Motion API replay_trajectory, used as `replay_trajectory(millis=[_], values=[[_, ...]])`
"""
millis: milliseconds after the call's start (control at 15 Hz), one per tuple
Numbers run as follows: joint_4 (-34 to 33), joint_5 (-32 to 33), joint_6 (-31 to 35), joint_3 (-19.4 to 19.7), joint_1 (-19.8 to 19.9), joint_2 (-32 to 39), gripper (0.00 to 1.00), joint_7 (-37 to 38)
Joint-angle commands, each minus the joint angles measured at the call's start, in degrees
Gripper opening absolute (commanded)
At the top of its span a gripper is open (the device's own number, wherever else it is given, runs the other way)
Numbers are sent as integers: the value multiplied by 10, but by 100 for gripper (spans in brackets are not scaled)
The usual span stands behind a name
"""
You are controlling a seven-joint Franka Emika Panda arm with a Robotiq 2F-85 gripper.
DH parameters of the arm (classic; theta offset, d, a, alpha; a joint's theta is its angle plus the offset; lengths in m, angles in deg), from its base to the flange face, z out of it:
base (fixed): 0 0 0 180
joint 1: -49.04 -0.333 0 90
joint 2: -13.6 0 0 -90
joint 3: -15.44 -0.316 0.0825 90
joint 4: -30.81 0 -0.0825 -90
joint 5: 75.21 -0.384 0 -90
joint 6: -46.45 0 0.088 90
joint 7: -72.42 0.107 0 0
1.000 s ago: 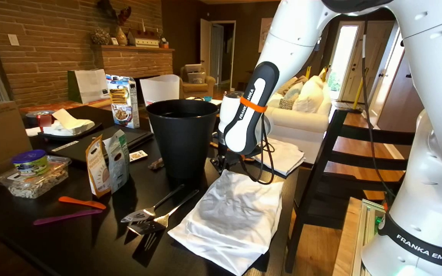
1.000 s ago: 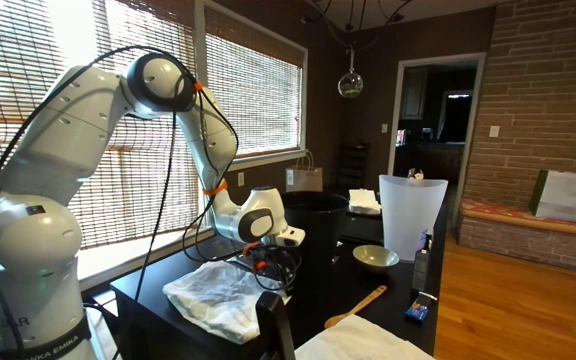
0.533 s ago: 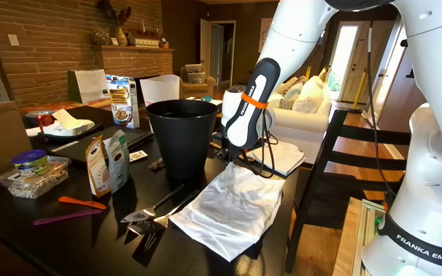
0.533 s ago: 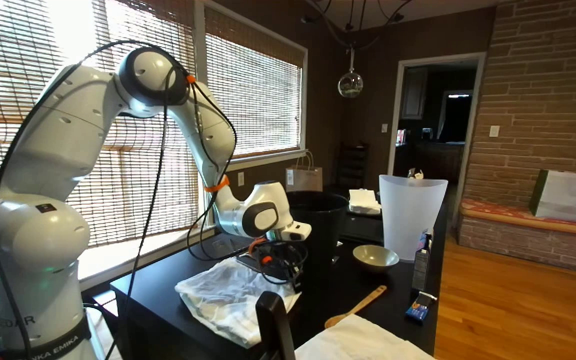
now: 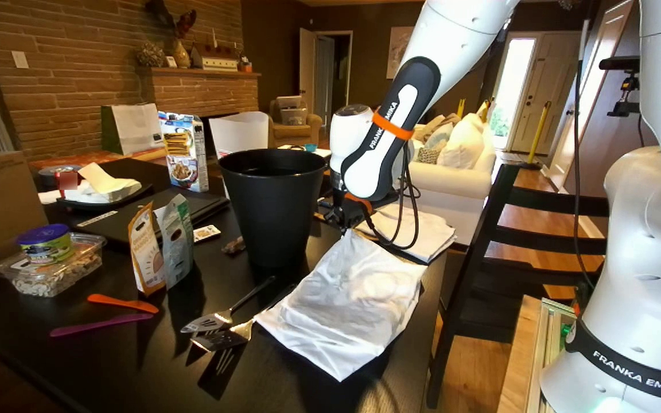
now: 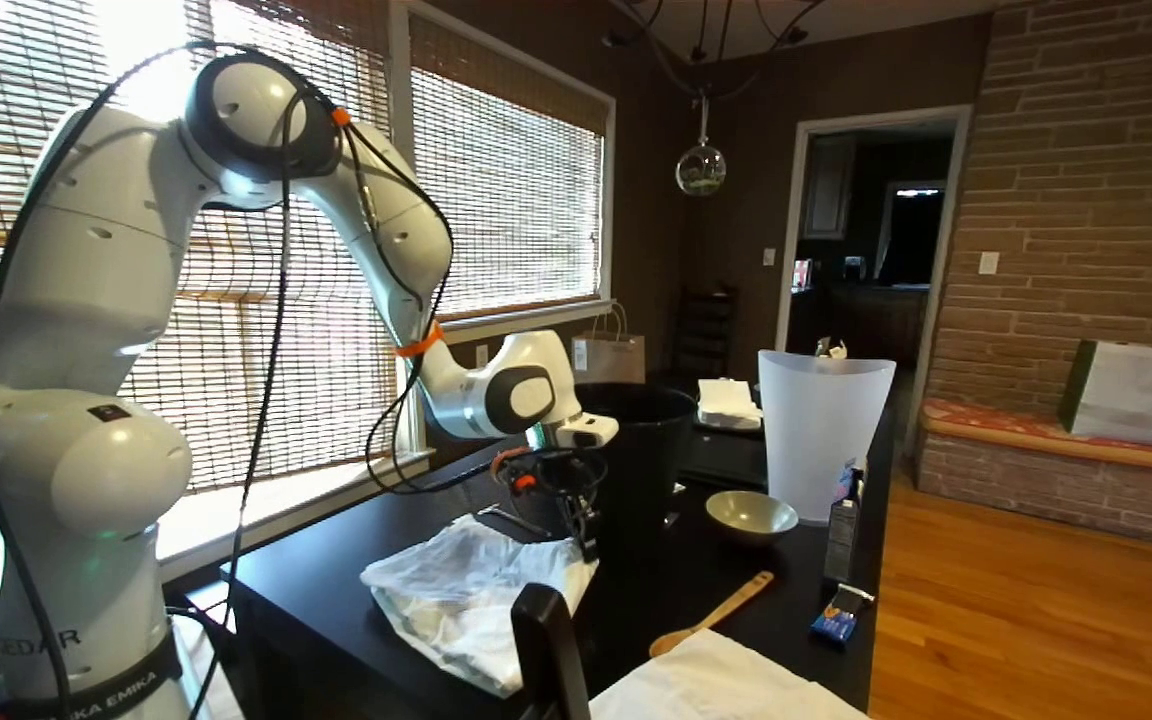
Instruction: Fold the towel to the left on the table
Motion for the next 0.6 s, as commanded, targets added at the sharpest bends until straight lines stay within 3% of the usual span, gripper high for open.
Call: replay_trajectory(millis=[0, 267, 533], values=[[42, 59, -47, -14, -3, -76, 1, 62], [82, 98, -107, -77, 39, -156, 1, 114], [127, 83, -151, -162, 108, -232, 1, 132]])
